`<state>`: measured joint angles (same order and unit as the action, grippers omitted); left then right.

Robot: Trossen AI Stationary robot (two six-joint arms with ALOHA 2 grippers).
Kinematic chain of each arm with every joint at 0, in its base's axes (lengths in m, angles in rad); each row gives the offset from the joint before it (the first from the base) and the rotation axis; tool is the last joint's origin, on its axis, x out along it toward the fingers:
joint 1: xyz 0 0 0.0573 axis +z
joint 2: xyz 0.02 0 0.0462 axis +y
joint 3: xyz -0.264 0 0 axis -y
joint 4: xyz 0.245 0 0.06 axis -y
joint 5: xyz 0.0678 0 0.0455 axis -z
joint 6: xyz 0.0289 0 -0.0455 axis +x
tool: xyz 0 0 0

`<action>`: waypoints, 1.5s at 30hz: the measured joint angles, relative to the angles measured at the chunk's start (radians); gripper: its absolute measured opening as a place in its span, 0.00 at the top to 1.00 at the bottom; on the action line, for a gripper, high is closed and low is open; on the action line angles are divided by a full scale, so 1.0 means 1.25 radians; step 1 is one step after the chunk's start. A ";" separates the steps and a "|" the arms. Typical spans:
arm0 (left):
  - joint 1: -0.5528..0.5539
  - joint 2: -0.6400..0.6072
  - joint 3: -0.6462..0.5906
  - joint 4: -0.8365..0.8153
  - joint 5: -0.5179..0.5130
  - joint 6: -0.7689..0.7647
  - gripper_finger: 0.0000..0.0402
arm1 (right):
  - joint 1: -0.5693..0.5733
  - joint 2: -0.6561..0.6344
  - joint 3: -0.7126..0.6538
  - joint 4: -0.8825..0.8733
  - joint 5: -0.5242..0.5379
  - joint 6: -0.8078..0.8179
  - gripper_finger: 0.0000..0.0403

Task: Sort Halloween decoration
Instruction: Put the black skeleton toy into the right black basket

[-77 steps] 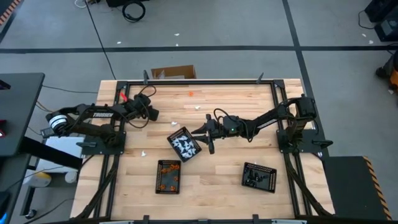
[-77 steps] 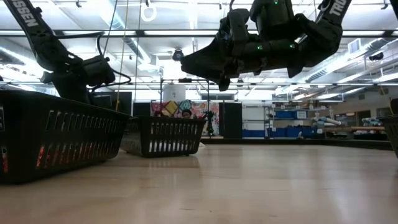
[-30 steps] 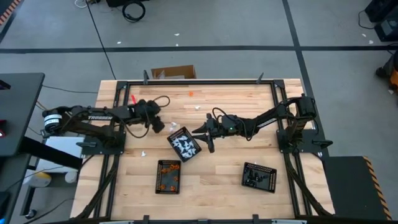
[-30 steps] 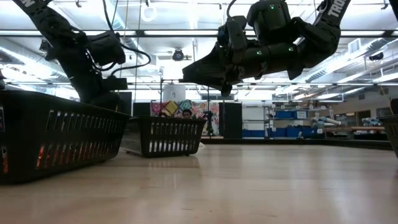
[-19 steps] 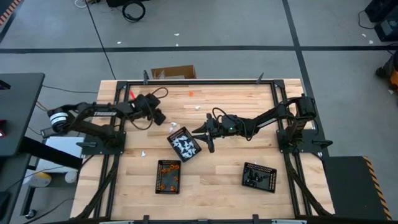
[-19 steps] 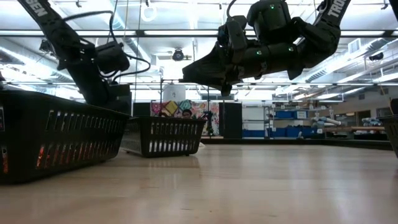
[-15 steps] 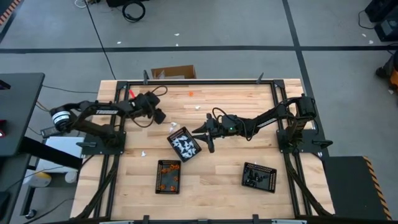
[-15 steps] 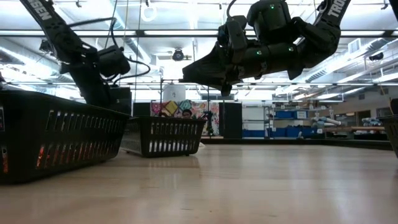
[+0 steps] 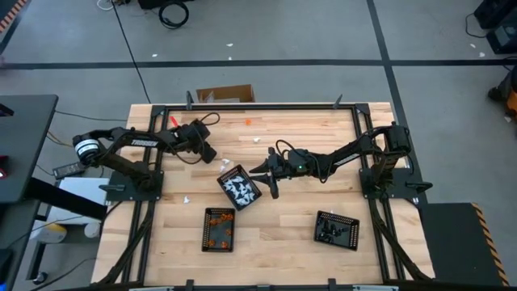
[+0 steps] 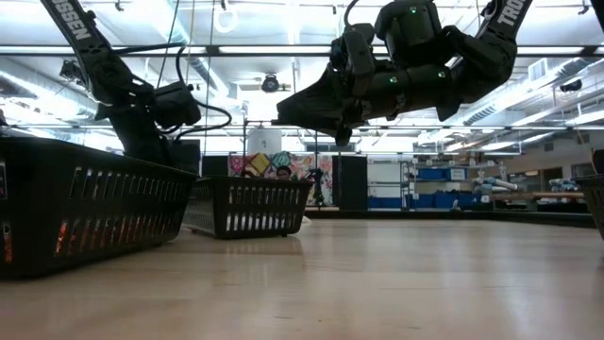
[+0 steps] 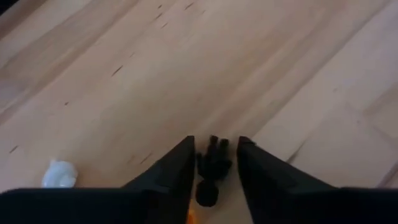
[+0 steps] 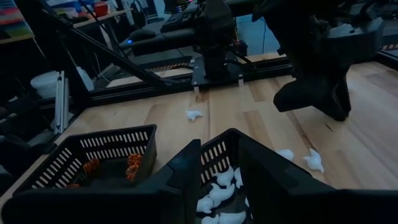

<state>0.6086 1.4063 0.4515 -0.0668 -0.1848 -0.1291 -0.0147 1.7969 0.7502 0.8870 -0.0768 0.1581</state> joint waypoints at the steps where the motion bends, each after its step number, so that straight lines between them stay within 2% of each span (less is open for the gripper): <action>1: 0.000 0.000 0.000 -0.002 0.002 0.000 0.71 | 0.000 -0.001 0.000 -0.002 -0.002 0.000 0.72; 7: 0.000 -0.007 0.000 -0.017 0.000 0.005 0.90 | -0.005 -0.066 -0.001 -0.105 0.002 -0.011 0.72; 11: -0.006 -0.040 -0.004 -0.029 -0.002 0.007 0.98 | -0.002 -0.116 0.000 -0.157 0.026 -0.027 0.72; 16: -0.018 -0.107 -0.007 -0.029 0.011 0.011 1.00 | 0.010 -0.189 0.000 -0.257 0.078 -0.039 0.72; 22: -0.056 -0.148 0.017 0.019 0.154 -0.020 1.00 | 0.009 -0.322 -0.001 -0.389 0.124 -0.039 0.72; 25: -0.115 -0.137 0.047 0.082 0.222 -0.038 1.00 | 0.004 -0.418 -0.001 -0.450 0.159 -0.045 0.72; 27: -0.168 -0.121 0.074 0.120 0.229 -0.048 1.00 | 0.000 -0.489 0.000 -0.485 0.183 -0.051 0.72; 31: -0.279 -0.052 0.170 0.173 0.230 -0.052 1.00 | -0.001 -0.618 0.000 -0.521 0.228 -0.067 0.72; 36: -0.402 0.098 0.336 0.181 0.230 -0.033 1.00 | 0.008 -0.738 -0.001 -0.579 0.245 -0.049 0.72; 39: -0.468 0.212 0.446 0.182 0.230 -0.004 1.00 | 0.036 -0.766 -0.018 -0.580 0.258 -0.037 0.72; 45: -0.549 0.440 0.685 0.190 0.254 0.037 1.00 | 0.114 -0.770 -0.049 -0.576 0.363 -0.042 0.72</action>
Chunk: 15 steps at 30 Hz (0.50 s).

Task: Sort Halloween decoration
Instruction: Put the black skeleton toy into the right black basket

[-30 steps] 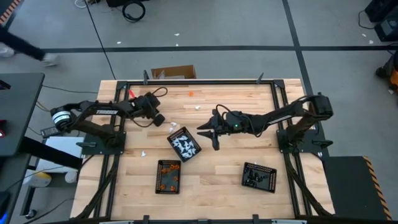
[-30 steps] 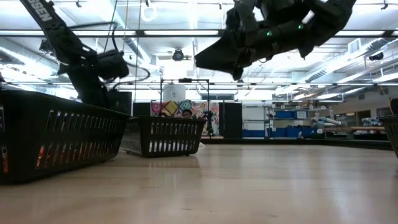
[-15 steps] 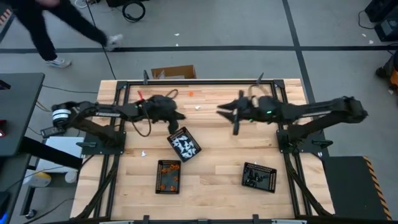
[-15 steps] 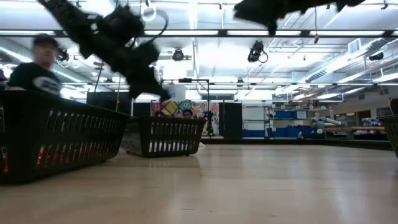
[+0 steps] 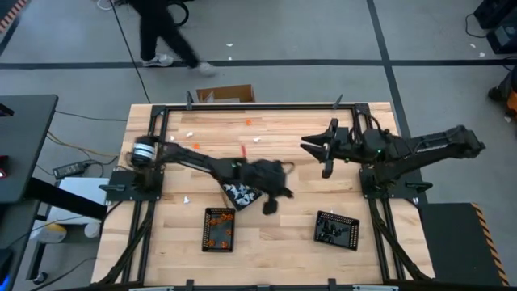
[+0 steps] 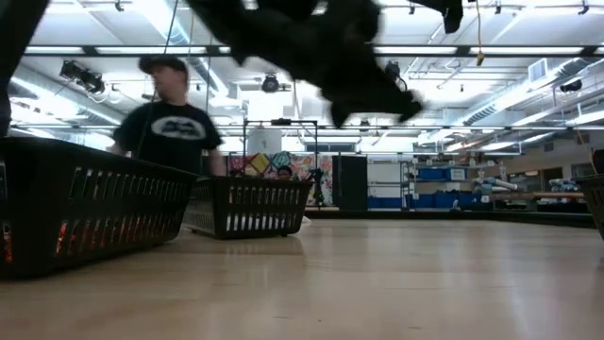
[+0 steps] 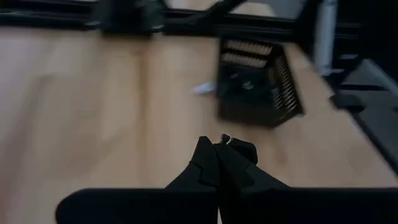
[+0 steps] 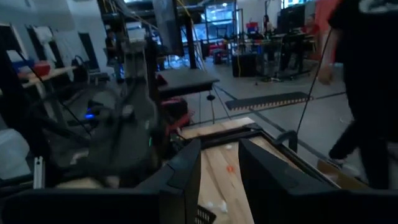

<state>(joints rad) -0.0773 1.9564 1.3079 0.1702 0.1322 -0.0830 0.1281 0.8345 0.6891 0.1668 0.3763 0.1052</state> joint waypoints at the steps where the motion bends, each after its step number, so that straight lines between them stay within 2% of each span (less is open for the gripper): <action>1: -0.006 0.033 0.039 -0.003 0.023 0.000 1.00 | 0.009 -0.004 0.000 0.005 0.010 -0.004 0.72; 5: -0.027 0.156 0.192 -0.004 0.091 -0.007 1.00 | 0.056 -0.039 0.002 0.004 0.021 -0.030 0.72; 9: -0.041 0.246 0.323 -0.006 0.119 -0.009 1.00 | 0.105 -0.061 0.002 -0.014 0.046 -0.055 0.72; 15: -0.050 0.363 0.478 -0.005 0.121 0.001 1.00 | 0.169 -0.068 0.002 -0.028 0.130 -0.092 0.72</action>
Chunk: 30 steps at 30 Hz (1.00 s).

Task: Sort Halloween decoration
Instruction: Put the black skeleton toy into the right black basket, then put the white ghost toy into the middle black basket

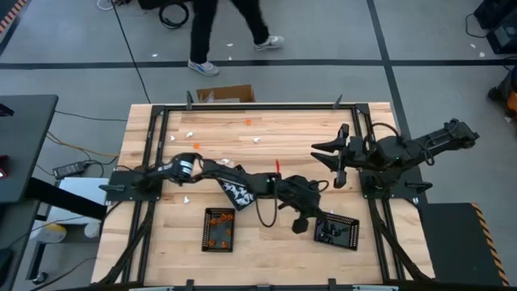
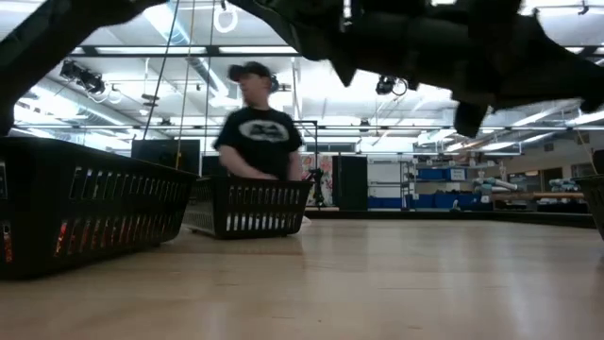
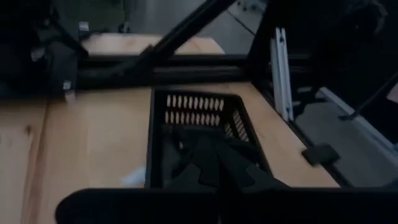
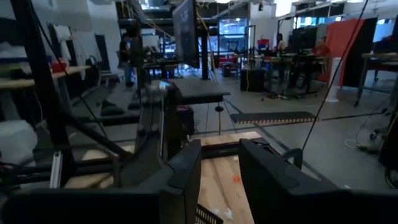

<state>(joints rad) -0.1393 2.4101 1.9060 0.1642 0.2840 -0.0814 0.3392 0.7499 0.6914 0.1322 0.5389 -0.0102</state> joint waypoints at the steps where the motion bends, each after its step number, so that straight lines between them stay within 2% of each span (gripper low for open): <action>1: -0.001 0.019 0.023 0.004 0.000 0.009 1.00 | 0.009 -0.004 0.000 0.000 0.009 -0.006 0.72; 5: -0.001 0.081 0.087 0.002 0.000 0.014 1.00 | 0.049 -0.020 0.000 -0.013 0.043 -0.016 0.72; 8: -0.004 0.103 0.098 0.013 0.000 0.018 0.95 | 0.077 -0.024 0.000 -0.022 0.085 -0.029 0.72; 16: -0.016 0.102 0.098 0.012 0.002 0.060 0.65 | 0.125 -0.025 0.000 -0.017 0.171 -0.055 0.72; 20: -0.009 0.098 0.099 0.005 0.025 0.058 0.56 | 0.130 -0.025 0.000 -0.016 0.184 -0.058 0.72; 23: -0.003 0.098 0.099 -0.039 0.056 0.068 0.52 | 0.130 -0.024 0.000 -0.016 0.184 -0.058 0.72; 27: 0.014 0.070 0.096 -0.168 0.076 0.148 0.52 | 0.130 -0.021 0.000 -0.017 0.185 -0.057 0.73; 30: 0.035 0.013 0.040 -0.178 0.070 0.179 0.53 | 0.130 -0.016 0.000 -0.022 0.193 -0.058 0.73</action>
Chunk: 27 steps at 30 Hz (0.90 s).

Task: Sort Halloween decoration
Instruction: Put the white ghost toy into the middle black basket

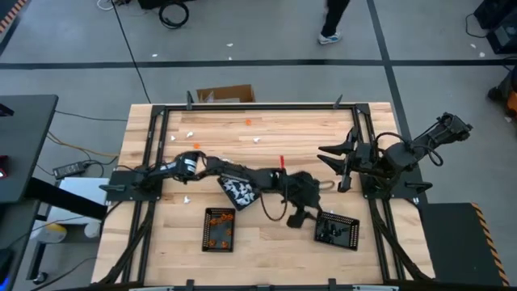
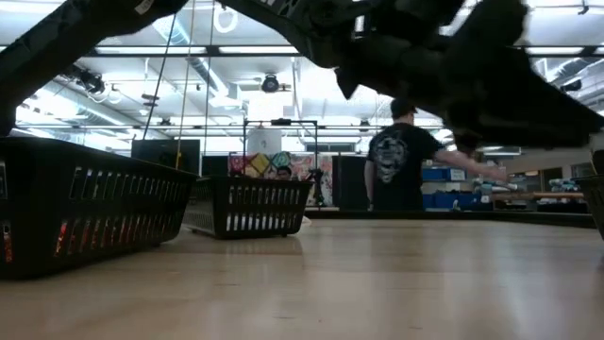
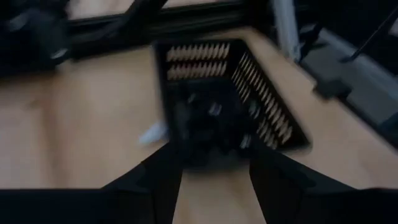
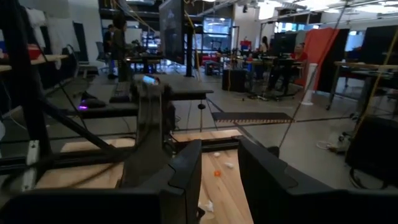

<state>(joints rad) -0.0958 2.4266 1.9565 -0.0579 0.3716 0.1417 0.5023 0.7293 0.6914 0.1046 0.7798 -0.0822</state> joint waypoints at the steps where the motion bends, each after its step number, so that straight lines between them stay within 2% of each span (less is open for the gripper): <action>1: 0.007 -0.028 -0.036 -0.005 -0.005 0.007 0.55 | 0.001 0.001 0.000 -0.002 0.009 0.000 0.73; 4: 0.029 -0.120 -0.182 0.057 -0.056 0.016 0.58 | 0.006 0.003 0.000 -0.004 0.039 0.000 0.73; 9: 0.067 -0.317 -0.487 0.212 -0.151 0.002 0.63 | 0.020 0.004 -0.003 0.000 0.110 -0.007 0.73; 18: 0.093 -0.723 -0.949 0.407 -0.349 -0.034 0.64 | -0.014 0.037 -0.019 0.087 0.114 -0.071 0.73; 24: 0.095 -0.993 -1.153 0.383 -0.480 -0.055 0.64 | -0.088 0.116 -0.019 0.191 0.109 -0.100 0.73; 27: 0.102 -1.108 -1.211 0.290 -0.561 -0.061 0.64 | -0.129 0.159 -0.019 0.249 0.087 -0.108 0.73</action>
<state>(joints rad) 0.0319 1.0412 0.4427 0.3040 -0.3298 0.0650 0.3411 0.9275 0.6674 0.4164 0.8881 -0.2167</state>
